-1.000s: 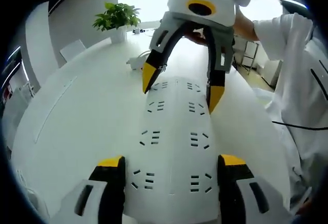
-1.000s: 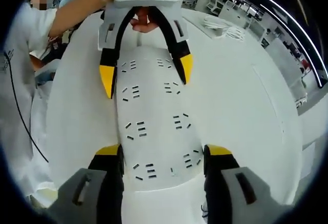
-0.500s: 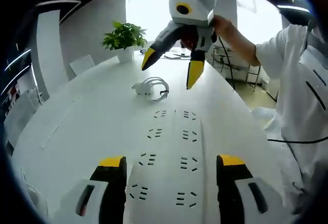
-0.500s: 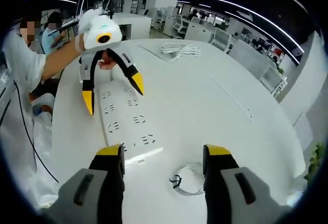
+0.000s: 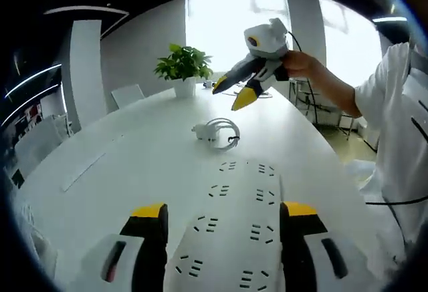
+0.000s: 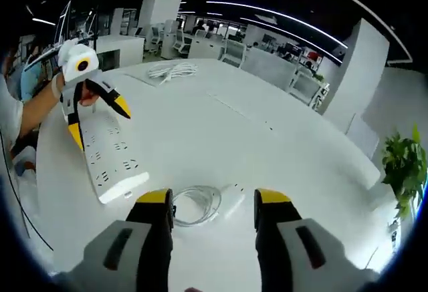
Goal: Straighten the power strip on the desk, plug the charger into it
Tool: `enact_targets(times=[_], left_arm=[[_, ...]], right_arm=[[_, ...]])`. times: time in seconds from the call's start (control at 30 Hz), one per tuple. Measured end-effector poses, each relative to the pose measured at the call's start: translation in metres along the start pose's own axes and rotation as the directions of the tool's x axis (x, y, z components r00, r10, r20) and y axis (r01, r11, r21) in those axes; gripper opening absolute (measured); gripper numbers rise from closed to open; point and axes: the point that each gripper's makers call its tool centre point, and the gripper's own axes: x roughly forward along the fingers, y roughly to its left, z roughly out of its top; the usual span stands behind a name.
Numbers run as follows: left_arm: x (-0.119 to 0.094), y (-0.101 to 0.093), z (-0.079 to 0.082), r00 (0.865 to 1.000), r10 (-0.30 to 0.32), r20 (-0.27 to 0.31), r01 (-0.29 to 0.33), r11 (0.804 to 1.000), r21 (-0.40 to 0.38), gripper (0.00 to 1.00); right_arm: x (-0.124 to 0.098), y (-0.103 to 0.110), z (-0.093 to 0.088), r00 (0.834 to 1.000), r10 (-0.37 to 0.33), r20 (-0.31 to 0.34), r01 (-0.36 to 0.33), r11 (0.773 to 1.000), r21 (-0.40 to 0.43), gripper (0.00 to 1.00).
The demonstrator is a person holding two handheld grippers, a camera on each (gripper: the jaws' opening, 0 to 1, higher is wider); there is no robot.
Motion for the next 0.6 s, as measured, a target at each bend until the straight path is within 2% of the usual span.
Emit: enact_targets(times=[0.07, 0.2, 0.3, 0.37, 0.5, 0.6], left_arm=[[0.002, 0.003, 0.000, 1.000, 0.006, 0.005, -0.006, 1.000, -0.006, 0.68], [0.005, 0.005, 0.003, 1.000, 0.002, 0.029, -0.001, 1.000, -0.030, 0.68], [0.006, 0.004, 0.002, 0.999, -0.002, 0.040, 0.003, 0.999, -0.033, 0.68], [0.009, 0.003, 0.001, 0.999, -0.006, 0.041, 0.008, 0.999, -0.036, 0.68], [0.014, 0.000, -0.004, 0.999, -0.021, 0.035, 0.022, 0.999, -0.034, 0.68], [0.014, -0.003, -0.005, 0.998, -0.038, 0.043, 0.039, 0.998, -0.044, 0.68]], right_arm=[[-0.001, -0.008, -0.001, 1.000, -0.021, 0.016, 0.020, 0.999, 0.039, 0.48], [0.003, -0.026, -0.006, 0.991, -0.119, 0.054, 0.112, 0.987, 0.120, 0.46], [0.005, -0.040, -0.010, 0.974, -0.211, 0.084, 0.197, 0.969, 0.148, 0.44], [0.009, -0.053, -0.017, 0.959, -0.272, 0.081, 0.256, 0.952, 0.169, 0.44], [0.023, -0.054, -0.030, 0.950, -0.306, 0.056, 0.294, 0.942, 0.162, 0.44], [0.033, -0.051, -0.039, 0.952, -0.301, 0.044, 0.290, 0.942, 0.170, 0.44]])
